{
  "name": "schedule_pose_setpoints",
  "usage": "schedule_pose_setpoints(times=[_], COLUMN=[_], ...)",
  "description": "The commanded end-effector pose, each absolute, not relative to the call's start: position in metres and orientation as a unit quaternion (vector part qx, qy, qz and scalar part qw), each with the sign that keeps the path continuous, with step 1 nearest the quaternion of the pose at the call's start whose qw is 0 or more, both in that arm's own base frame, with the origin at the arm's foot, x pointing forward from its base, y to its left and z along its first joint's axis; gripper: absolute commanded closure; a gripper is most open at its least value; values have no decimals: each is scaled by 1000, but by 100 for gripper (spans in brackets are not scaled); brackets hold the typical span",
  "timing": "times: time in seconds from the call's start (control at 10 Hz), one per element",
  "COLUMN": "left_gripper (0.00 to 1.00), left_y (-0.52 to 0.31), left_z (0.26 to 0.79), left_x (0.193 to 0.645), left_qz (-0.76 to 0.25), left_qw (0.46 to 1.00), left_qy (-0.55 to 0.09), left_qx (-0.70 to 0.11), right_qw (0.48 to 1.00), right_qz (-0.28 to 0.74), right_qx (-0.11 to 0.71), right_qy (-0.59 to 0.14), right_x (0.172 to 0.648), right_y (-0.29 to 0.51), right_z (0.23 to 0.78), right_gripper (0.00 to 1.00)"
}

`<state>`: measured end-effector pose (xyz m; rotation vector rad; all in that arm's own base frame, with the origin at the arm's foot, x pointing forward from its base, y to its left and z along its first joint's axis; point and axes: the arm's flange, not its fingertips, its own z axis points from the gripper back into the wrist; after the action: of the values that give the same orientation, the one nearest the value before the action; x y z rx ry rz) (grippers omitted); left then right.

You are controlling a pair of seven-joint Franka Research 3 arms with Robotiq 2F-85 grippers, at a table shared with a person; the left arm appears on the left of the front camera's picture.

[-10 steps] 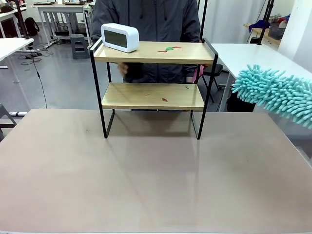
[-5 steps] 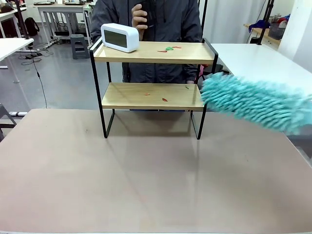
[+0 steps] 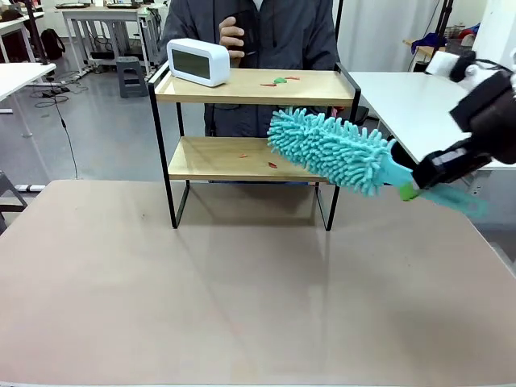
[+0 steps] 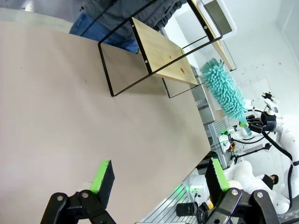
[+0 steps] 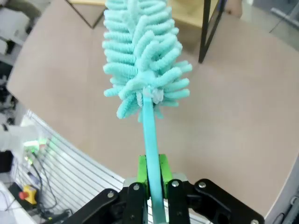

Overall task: Clean the shelf.
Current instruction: Clean the specific tier of the Shelf with the Duster once objects are removed.

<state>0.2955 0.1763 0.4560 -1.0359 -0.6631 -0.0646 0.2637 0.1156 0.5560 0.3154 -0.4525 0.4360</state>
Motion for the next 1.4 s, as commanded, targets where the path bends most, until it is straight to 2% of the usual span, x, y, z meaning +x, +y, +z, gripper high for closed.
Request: schedule_pose_setpoints(times=[0.0,0.3,0.4,0.8,1.3], left_gripper=[0,0,0,0,0], left_y=[175,175,175,175,175], left_z=[457,457,457,457,457], left_x=[297,297,297,297,297], left_qz=[-38,-38,-38,-38,-38], left_qw=[808,808,808,808,808], left_qy=[-325,-325,-325,-325,-325], left_qx=[-490,-490,-490,-490,-490], right_qw=[939,940,937,944,945], right_qz=[227,216,199,129,96], right_qx=[154,152,141,126,119], right_qy=[-209,-215,-250,-275,-288], right_x=[253,263,267,339,367], right_y=[105,116,120,163,174], right_z=[561,554,556,528,507], right_gripper=[87,87,87,87,87])
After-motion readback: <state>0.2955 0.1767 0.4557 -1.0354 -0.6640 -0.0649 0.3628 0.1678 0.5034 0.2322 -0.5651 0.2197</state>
